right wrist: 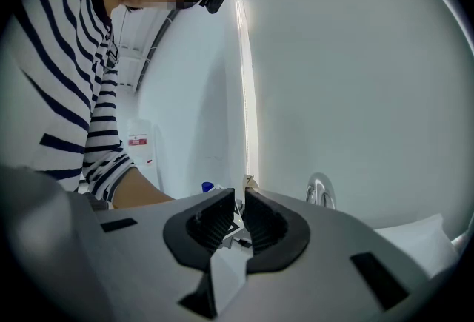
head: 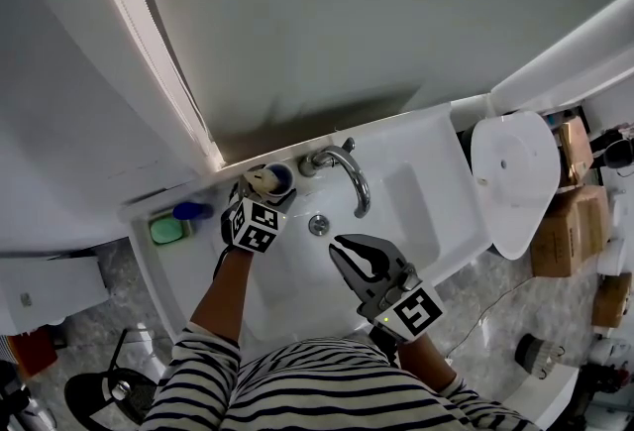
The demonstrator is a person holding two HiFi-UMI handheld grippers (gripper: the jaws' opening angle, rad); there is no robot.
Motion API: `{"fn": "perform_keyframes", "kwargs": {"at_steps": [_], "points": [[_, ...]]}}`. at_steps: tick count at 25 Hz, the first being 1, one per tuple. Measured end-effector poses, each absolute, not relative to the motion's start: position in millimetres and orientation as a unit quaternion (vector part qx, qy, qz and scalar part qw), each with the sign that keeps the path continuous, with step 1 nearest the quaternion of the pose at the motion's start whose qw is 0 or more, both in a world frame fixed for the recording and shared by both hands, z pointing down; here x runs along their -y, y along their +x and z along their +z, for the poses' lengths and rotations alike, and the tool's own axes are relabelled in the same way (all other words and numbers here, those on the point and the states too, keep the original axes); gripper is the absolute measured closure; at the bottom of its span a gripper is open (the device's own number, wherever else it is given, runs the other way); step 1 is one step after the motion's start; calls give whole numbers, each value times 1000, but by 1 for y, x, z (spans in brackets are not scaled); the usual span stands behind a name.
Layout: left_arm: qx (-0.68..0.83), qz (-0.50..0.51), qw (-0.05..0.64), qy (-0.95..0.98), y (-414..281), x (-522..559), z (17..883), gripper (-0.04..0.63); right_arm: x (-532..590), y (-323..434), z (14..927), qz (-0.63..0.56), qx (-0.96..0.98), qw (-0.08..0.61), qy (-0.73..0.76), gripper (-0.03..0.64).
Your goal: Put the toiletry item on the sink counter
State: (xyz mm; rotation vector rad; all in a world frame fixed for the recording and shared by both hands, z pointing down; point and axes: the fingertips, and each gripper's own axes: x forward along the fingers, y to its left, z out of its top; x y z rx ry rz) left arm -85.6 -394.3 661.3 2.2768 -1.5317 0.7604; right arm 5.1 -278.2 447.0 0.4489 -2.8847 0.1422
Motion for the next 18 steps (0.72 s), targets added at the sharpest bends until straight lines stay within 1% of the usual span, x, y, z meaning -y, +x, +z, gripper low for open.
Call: {"fn": "perform_keyframes", "kwargs": {"at_steps": [18], "points": [[533, 257, 138, 795, -85, 396, 665, 224, 272, 13, 444, 46, 979, 108, 165, 607]]}}
